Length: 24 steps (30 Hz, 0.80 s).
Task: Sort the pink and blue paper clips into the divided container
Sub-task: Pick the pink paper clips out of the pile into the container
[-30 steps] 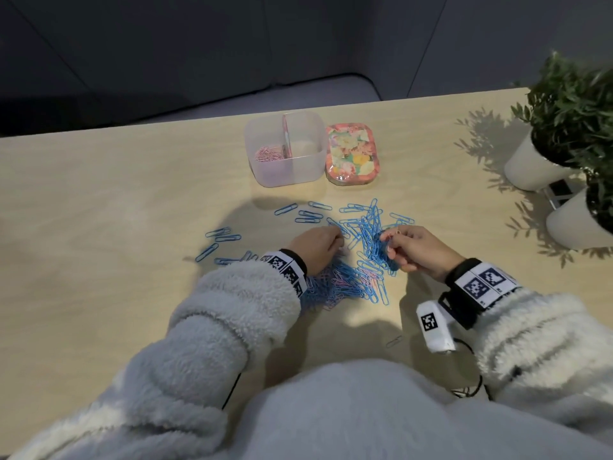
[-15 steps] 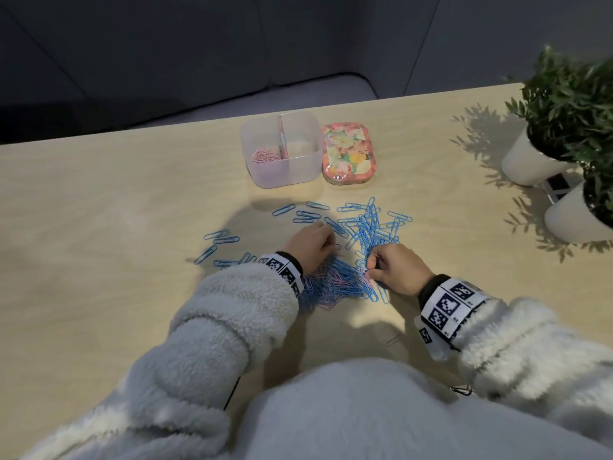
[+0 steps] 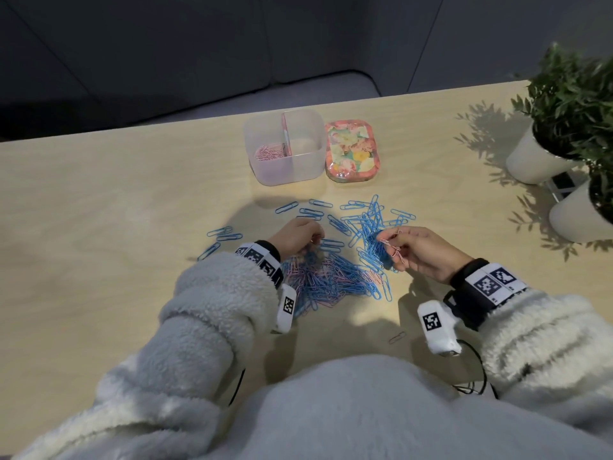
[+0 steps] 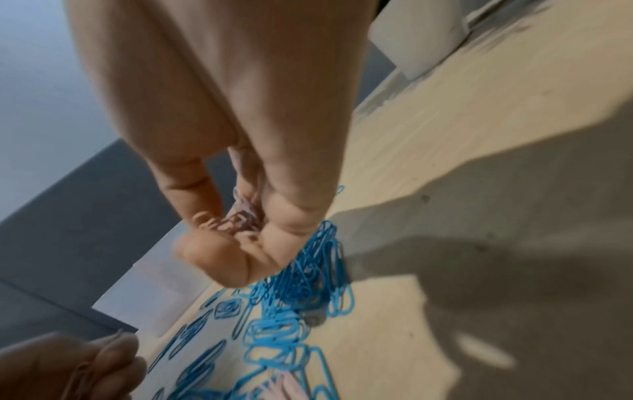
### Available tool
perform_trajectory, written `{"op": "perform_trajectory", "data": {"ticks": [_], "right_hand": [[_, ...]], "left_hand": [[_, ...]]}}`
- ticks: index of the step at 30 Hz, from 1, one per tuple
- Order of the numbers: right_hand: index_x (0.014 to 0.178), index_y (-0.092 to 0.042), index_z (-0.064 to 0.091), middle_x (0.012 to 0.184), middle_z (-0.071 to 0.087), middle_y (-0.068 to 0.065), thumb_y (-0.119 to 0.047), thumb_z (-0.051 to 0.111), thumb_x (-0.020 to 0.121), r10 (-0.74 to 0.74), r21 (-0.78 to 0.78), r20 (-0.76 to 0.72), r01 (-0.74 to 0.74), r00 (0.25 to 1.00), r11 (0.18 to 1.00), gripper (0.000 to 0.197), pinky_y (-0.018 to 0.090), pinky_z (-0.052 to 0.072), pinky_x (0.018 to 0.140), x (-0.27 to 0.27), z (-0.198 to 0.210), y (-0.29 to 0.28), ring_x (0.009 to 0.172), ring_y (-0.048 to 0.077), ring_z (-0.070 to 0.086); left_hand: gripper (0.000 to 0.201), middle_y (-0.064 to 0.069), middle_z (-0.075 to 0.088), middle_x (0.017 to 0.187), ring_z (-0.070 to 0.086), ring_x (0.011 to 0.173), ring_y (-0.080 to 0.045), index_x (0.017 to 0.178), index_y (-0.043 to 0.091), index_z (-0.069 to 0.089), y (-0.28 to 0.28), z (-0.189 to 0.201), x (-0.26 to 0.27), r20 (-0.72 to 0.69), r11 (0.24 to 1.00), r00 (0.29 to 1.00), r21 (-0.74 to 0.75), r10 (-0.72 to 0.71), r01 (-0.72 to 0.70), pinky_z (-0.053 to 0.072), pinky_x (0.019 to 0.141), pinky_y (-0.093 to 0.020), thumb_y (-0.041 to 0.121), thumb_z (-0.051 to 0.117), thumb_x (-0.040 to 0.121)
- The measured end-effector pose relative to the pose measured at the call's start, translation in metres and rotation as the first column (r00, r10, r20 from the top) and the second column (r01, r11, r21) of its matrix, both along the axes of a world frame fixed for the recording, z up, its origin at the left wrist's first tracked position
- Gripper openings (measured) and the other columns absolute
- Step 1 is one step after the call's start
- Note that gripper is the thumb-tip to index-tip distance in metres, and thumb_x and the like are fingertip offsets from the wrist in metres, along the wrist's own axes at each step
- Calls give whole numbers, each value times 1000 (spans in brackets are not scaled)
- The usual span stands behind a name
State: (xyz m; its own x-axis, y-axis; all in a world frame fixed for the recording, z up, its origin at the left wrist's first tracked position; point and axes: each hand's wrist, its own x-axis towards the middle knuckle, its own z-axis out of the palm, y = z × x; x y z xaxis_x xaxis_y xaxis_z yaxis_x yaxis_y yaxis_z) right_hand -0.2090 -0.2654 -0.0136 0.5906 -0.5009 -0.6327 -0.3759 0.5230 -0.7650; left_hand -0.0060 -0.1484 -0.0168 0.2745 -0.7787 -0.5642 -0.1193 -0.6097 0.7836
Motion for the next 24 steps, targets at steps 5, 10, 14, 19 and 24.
{"op": "perform_trajectory", "data": {"ticks": [5,10,14,19,24], "right_hand": [[61,-7,48,51,49,10,-11,42,95,81,-69,-106,-89,991,994,35,17,36,33,-5,-1,11,34,16,46],[48,-18,49,42,46,-6,-23,68,82,320,-458,-393,-485,862,745,39,25,36,49,-15,-19,23,40,8,38],[60,-18,60,65,66,4,-34,74,73,204,-534,-647,-627,735,567,25,34,47,69,-15,-22,30,69,23,60],[75,-17,66,80,70,5,-36,73,71,135,-546,-717,-672,683,500,20,32,45,68,-11,-19,36,82,28,63],[81,-19,66,90,69,6,-30,69,73,107,-548,-743,-692,661,469,14,33,47,73,-3,-14,40,89,31,62]], "left_hand": [[33,1,49,62,45,51,-10,65,14,48,-2,-4,-20,130,980,972,-9,-198,201,37,55,-24,28,47,95],[23,-12,62,97,55,86,-25,100,4,57,1,-13,-41,401,870,783,84,-476,486,38,75,-30,21,41,96],[17,-11,63,103,58,95,-27,98,7,57,4,-17,-46,565,808,632,113,-530,578,44,80,-34,21,51,91],[17,-10,60,111,56,105,-28,103,11,59,3,-14,-34,686,838,574,98,-448,537,44,85,-36,18,51,90],[16,-7,58,105,55,102,-25,101,13,59,-2,-14,-51,681,784,550,58,-484,617,48,81,-39,19,52,88]]}}
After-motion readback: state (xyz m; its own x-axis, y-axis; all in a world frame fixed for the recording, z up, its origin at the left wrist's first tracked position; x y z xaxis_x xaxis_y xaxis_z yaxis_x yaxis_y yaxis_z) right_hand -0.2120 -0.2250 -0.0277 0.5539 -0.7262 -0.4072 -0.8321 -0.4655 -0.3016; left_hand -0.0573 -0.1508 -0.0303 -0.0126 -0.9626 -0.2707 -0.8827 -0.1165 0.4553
